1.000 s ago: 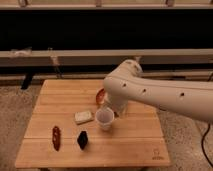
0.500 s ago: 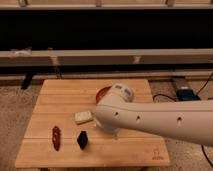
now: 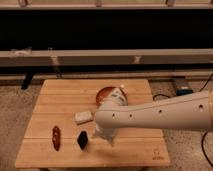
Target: Knock the eraser over
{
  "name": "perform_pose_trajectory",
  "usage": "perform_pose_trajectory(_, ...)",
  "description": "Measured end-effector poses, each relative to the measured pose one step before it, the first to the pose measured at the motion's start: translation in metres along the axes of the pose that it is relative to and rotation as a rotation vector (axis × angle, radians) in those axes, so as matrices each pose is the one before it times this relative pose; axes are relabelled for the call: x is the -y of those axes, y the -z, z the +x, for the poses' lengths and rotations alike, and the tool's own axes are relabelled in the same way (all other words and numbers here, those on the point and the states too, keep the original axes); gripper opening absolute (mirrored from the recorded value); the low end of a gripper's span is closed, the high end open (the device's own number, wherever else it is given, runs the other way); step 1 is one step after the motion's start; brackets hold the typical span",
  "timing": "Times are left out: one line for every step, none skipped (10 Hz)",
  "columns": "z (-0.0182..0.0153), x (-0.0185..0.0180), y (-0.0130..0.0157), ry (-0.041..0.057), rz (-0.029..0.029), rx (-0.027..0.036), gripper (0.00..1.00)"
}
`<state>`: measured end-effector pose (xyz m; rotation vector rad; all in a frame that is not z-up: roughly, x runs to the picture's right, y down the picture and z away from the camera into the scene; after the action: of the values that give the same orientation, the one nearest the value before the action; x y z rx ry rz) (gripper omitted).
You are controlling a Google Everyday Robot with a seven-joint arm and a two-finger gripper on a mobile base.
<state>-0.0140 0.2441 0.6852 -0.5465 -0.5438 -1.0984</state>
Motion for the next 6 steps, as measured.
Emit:
perform_pose_trajectory(-0.00252,0.00320,-0.00468,0.00096,0.00428,0.02367,0.66)
perform_pose_trajectory(-0.00525,0.00378,-0.00197,0.00636,0.00140,0.01697,0.66)
perform_pose_trajectory(-0.00431,0.00367,-0.00103,0.00731,0.00167,0.00932,0.66)
perform_pose_trajectory(-0.00846,0.00813,-0.00050,0.01688,0.00294,0.01086,0.66)
perform_pose_trajectory(-0.00738,0.01015,-0.00023,0.01741,0.00368,0.00871,0.66)
perform_pose_trajectory(-0.00210,0.00575,-0.00057,0.00705,0.00274,0.00649,0.66)
